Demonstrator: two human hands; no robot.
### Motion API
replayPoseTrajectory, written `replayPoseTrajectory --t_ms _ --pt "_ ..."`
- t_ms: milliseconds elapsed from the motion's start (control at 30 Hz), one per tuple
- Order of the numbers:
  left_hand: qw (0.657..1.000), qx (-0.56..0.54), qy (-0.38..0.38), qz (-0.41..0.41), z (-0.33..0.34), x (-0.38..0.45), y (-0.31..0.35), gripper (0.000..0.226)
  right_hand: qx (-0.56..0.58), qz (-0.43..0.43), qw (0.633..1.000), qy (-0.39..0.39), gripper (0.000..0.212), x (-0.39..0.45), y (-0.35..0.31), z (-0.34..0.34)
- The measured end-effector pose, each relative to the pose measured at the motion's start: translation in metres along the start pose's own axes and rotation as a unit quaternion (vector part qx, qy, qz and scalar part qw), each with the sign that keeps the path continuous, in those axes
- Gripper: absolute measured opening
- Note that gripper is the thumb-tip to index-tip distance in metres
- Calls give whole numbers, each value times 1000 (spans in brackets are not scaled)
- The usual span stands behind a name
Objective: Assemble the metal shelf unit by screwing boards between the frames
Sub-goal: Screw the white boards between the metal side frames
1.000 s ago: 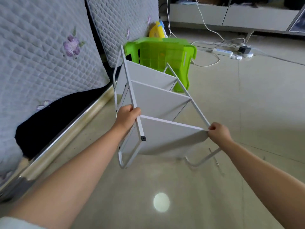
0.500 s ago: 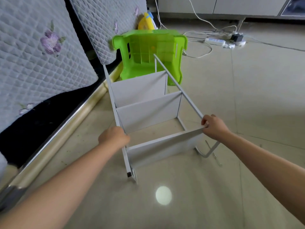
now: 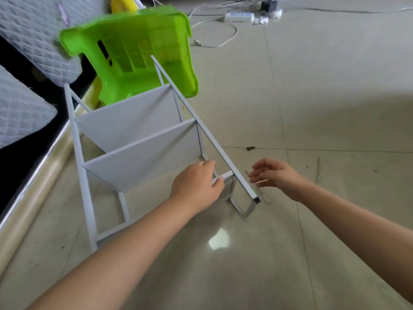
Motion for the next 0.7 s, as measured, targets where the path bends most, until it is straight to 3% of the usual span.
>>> replayPoseTrajectory --t_ms 100,233,333,433,600,700 --pt "999 -42 -12 15 17 9 16 57 -72 31 997 9 19 14 33 -9" --pt "993 -28 -108 23 39 20 24 58 -203 33 976 -65 30 30 62 8" --pt "996 -28 -81 30 34 28 24 35 -303 -3 945 -121 50 41 69 33" --pt "997 -18 -63 26 28 33 22 17 -322 -25 935 -150 43 46 65 57" --pt "998 -26 -45 23 20 29 16 17 -338 -43 929 -141 17 54 50 77" --pt "998 -54 -29 22 10 24 6 16 -344 -67 926 -137 38 53 43 86"
Point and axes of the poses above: each hand's wrist, its own x-axis towards the middle knuckle, its own z-axis out of the palm, y = z × x, the point moved 7 cm from there along x, towards the middle knuckle, and after that the axes turned 5 degrees about -x, right-handed, at the moved point
